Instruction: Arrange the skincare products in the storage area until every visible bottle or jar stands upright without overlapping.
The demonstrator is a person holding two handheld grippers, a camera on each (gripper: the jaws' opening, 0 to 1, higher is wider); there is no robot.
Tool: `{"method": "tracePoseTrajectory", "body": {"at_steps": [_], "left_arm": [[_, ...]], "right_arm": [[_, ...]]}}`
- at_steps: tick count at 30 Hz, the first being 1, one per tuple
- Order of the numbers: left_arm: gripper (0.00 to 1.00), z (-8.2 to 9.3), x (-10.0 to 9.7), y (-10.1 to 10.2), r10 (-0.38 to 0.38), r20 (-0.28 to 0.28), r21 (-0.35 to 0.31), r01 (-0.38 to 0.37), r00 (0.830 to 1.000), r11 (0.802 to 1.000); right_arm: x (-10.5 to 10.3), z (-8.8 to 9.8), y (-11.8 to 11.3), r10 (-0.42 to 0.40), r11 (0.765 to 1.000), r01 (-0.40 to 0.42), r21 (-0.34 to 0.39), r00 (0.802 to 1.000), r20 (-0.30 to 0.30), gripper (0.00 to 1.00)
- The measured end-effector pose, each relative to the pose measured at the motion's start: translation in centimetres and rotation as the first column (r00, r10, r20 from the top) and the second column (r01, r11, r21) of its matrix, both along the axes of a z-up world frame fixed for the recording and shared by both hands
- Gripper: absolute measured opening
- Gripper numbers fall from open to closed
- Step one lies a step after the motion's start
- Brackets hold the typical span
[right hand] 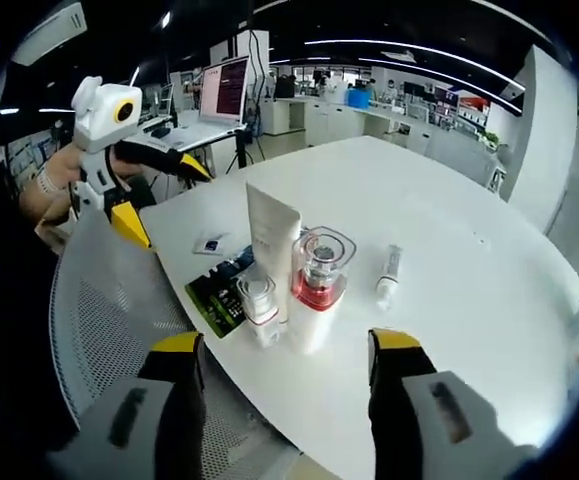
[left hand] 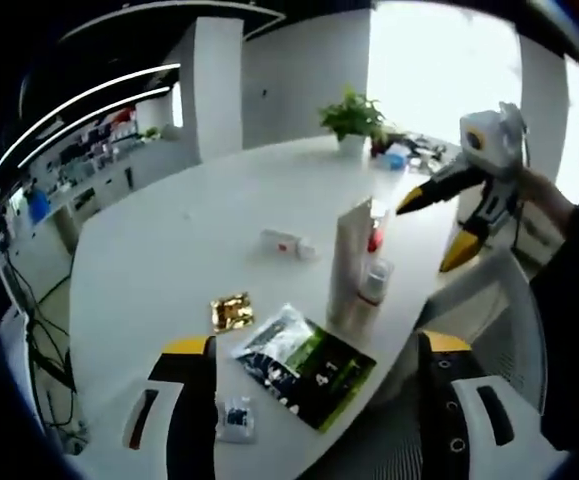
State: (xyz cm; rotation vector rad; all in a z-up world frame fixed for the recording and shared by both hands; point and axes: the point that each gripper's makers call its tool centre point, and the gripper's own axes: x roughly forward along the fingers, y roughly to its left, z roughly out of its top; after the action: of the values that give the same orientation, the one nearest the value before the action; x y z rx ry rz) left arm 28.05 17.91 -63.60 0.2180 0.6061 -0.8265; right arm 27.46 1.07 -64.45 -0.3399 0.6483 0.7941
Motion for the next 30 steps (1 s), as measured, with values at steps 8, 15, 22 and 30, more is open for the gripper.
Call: {"method": "tracePoseTrajectory", "body": {"at_steps": [8,15,22,30], "left_arm": [[0.91,0.3,0.1,1.7,0.056,-0.013,-0.001,-0.056,0.998,0.998],[0.96,0.2,0.2,2.4,0.061,-0.008,0.014,-0.061,0.998,0.998],[0.97,0.0,0.3,2.6,0.057,-0.022,0.019,-0.057,0.998,0.998],[0.97,-0.2,0.8,3.0,0.071,-0.025,0.025,-0.07,0.997,0.997]], "right_arm": [[0.4,0.4,-0.4,-0.013,1.0,0.014,-0.008,1.0,0.015,0.85],[0.6,0.4,-0.4,-0.011,1.0,0.011,0.0,1.0,0.011,0.96],[1.0,0.4,-0.3,-0.004,1.0,0.004,-0.003,1.0,0.01,0.99],[1.7,0.4,-0.6,-0.003,1.0,0.003,-0.01,1.0,0.014,0.99]]}}
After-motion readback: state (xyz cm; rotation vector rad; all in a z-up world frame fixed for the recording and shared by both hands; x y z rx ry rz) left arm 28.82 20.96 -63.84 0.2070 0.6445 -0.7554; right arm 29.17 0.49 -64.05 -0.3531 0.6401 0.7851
